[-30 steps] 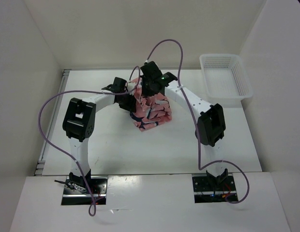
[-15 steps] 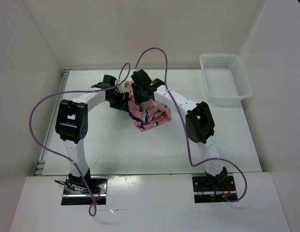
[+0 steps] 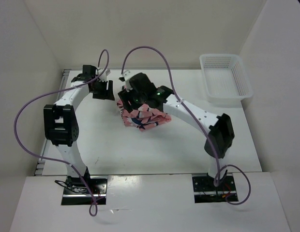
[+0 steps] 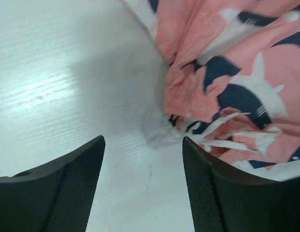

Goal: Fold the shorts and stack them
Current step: Fold the shorts

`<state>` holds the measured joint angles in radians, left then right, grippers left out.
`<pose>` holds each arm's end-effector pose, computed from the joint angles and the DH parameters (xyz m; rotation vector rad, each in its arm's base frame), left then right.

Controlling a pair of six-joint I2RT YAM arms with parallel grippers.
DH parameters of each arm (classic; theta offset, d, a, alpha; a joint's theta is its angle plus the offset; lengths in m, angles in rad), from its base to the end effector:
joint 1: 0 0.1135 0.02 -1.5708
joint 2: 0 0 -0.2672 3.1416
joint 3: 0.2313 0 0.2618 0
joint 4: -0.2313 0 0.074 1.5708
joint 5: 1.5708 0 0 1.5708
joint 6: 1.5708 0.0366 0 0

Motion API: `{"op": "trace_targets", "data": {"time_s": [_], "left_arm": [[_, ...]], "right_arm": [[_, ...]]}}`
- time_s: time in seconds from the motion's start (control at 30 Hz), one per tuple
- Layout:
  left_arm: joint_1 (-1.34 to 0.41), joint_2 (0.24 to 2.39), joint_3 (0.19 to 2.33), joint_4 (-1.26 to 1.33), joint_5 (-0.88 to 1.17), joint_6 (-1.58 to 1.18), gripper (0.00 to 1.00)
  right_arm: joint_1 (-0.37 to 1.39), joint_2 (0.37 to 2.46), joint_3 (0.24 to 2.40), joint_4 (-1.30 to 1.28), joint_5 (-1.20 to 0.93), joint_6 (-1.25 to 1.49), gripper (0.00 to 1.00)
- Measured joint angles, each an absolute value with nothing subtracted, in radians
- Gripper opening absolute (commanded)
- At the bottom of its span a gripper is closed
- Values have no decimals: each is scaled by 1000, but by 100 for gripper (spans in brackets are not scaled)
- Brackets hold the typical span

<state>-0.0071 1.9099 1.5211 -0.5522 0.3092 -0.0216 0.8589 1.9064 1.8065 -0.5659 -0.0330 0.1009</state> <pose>0.4315 -0.0142 0.2364 0.1083 2.4899 -0.3995 0.2960 0.3449 0.3318 -0.8663 2.1256 0.5487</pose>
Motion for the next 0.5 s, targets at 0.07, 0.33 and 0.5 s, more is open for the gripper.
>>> {"op": "trace_targets", "data": {"time_s": [0.07, 0.33, 0.5], "left_arm": [[-24, 1914, 1564, -558, 316, -22, 77], [-136, 2017, 1703, -522, 316, -22, 79], [-153, 2119, 1703, -525, 291, -22, 75]], "right_arm": [[853, 1822, 1727, -529, 14, 24, 71], [839, 1664, 1324, -438, 104, -303, 71], [839, 1663, 1169, -389, 120, -432, 71]]}}
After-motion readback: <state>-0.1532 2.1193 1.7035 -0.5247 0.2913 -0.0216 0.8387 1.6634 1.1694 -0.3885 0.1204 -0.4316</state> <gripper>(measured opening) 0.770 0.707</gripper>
